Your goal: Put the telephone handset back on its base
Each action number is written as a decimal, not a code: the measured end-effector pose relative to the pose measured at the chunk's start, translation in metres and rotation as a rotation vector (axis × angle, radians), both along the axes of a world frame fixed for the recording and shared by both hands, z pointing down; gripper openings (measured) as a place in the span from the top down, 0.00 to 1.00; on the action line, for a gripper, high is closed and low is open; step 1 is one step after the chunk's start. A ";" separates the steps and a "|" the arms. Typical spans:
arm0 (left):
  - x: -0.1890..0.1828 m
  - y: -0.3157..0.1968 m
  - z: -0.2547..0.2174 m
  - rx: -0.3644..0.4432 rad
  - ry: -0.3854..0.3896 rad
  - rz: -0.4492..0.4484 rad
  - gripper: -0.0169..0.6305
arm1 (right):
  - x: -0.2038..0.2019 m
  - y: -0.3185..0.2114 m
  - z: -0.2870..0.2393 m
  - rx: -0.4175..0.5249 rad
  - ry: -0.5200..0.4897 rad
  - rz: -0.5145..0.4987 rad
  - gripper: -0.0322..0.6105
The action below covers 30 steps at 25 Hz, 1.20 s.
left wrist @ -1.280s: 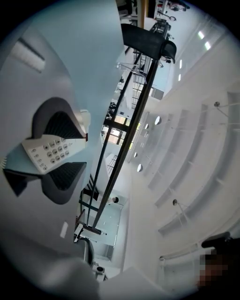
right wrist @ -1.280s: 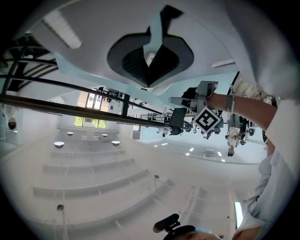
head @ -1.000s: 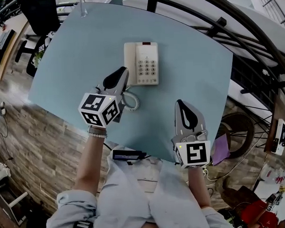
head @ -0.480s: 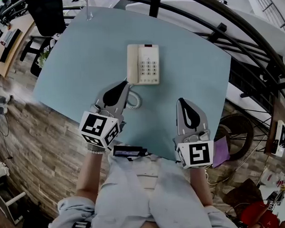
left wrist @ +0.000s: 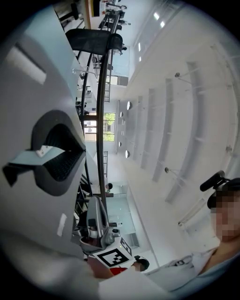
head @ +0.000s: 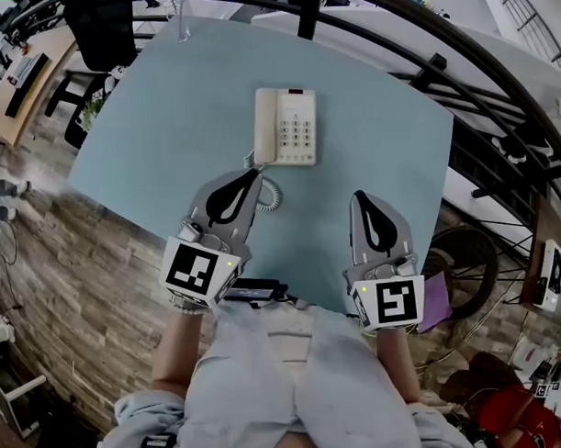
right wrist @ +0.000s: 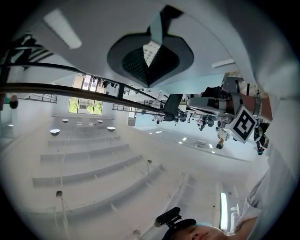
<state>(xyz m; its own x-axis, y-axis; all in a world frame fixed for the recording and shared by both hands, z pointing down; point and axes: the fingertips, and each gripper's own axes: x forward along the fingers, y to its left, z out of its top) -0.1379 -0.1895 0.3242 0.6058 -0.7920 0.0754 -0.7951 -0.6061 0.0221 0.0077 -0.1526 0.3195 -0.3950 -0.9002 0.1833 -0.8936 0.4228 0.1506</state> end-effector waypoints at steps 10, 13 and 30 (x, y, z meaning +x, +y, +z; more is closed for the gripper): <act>0.000 0.012 -0.001 0.002 0.015 0.000 0.97 | -0.007 0.000 0.002 -0.002 0.014 -0.040 0.95; -0.001 0.014 0.000 -0.002 0.010 -0.003 0.97 | -0.010 0.001 0.004 -0.009 0.025 -0.054 0.95; -0.005 0.008 0.014 -0.048 -0.002 -0.041 0.97 | -0.009 0.000 0.008 -0.013 0.046 -0.060 0.95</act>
